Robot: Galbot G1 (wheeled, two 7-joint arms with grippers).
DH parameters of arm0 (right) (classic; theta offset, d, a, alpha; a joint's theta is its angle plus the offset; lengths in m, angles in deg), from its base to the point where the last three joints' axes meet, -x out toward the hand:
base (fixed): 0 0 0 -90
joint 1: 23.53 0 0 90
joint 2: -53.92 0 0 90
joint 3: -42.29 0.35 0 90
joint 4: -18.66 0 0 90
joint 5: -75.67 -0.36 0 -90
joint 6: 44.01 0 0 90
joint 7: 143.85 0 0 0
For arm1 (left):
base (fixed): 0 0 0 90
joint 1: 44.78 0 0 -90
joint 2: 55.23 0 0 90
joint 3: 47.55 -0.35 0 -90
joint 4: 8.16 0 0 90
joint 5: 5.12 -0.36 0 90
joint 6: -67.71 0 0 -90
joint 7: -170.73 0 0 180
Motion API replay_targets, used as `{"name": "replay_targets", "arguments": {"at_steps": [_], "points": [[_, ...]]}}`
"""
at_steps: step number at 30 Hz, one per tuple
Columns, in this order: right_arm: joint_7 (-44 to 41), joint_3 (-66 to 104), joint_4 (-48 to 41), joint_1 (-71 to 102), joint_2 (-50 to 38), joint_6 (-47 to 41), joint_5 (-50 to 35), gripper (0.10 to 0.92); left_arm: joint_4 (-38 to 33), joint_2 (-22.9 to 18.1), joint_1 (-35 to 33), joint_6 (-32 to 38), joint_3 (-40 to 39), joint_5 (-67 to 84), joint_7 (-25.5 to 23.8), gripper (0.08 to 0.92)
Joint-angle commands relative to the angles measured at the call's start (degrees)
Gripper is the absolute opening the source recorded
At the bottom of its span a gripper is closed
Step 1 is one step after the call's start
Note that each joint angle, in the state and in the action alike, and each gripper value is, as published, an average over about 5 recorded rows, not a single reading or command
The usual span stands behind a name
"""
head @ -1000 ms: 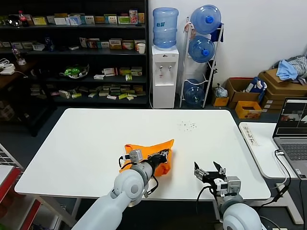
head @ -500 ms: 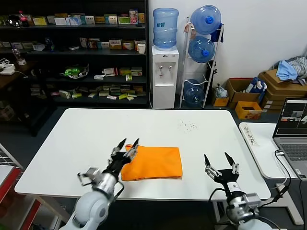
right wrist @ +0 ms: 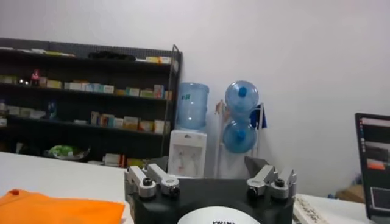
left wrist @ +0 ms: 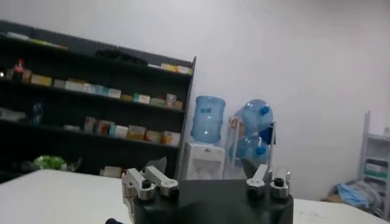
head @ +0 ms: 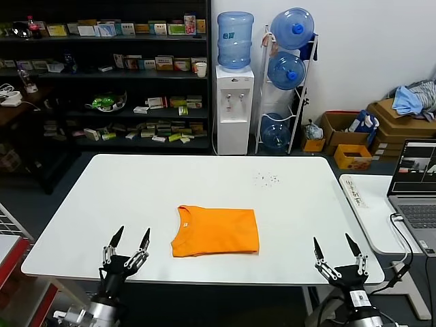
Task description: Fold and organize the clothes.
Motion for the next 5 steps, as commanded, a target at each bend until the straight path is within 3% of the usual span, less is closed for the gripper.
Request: {"name": "replay_targets", "arguments": {"at_steps": [1,5], "points": [[-4.4,3.3,-1.9,2.5,3.4,7.8,1.8,0.823,0.0,-2.8,-7.0,8.6,6.5,-3.0,-6.1,0.823],[-4.4,3.0,-2.0,2.3,3.7,7.8,1.9,0.823,0.1,-3.1,-6.9,8.5,6.5,-3.0,-6.0,0.823]]}}
